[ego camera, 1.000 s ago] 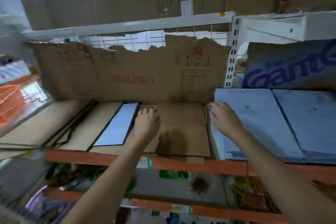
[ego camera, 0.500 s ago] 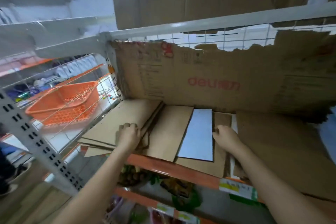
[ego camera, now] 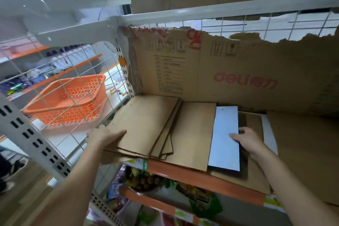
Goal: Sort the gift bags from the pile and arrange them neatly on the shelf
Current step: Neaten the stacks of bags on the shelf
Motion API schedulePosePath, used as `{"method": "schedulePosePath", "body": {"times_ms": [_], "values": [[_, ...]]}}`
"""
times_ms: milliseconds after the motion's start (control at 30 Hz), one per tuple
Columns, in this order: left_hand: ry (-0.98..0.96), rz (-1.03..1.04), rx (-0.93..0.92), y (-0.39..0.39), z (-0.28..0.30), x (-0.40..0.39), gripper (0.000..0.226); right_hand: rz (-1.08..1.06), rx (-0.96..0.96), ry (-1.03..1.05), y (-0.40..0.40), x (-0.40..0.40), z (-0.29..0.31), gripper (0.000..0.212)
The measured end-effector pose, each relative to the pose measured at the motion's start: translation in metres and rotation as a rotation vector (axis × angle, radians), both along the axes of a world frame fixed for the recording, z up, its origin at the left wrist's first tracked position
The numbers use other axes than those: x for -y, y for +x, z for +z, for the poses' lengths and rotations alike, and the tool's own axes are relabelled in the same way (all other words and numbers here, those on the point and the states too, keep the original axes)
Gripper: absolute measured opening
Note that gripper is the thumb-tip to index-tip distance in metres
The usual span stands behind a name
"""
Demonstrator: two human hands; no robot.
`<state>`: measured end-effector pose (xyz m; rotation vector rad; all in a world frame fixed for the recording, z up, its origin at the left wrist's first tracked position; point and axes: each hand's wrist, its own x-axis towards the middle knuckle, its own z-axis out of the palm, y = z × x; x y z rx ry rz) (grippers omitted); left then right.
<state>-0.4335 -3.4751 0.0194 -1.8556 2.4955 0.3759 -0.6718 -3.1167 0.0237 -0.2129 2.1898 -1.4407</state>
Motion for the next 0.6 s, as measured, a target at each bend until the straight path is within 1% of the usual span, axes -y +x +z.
{"method": "schedulePosePath", "body": {"times_ms": [67, 133, 233, 300, 400, 467, 533, 600], "values": [[-0.053, 0.022, 0.023, -0.002, 0.005, -0.002, 0.099, -0.034, -0.005, -0.05, 0.002, 0.004, 0.001, 0.043], [-0.106, 0.027, 0.029, -0.003, 0.014, -0.004, 0.096, -0.066, -0.023, -0.093, 0.002, 0.008, 0.005, 0.041], [-0.116, 0.017, -0.029, -0.002, 0.025, 0.003, 0.097, -0.092, -0.05, -0.144, 0.001, 0.011, 0.013, 0.042], [-0.104, -0.005, -0.096, -0.001, 0.032, 0.007, 0.093, -0.105, -0.074, -0.161, -0.001, 0.01, 0.019, 0.041], [-0.186, -0.038, -0.145, 0.002, 0.041, 0.003, 0.078, -0.129, -0.118, -0.179, -0.005, 0.006, 0.028, 0.039], [-0.243, -0.02, -0.174, 0.006, 0.04, 0.002, 0.07, -0.141, -0.138, -0.186, -0.007, 0.001, 0.031, 0.039], [-0.242, -0.027, -0.222, 0.009, 0.035, 0.0, 0.056, -0.154, -0.148, -0.184, -0.007, -0.004, 0.032, 0.039], [-0.191, -0.062, -0.229, 0.012, 0.025, -0.001, 0.043, -0.165, -0.147, -0.186, -0.005, -0.006, 0.032, 0.038]]}}
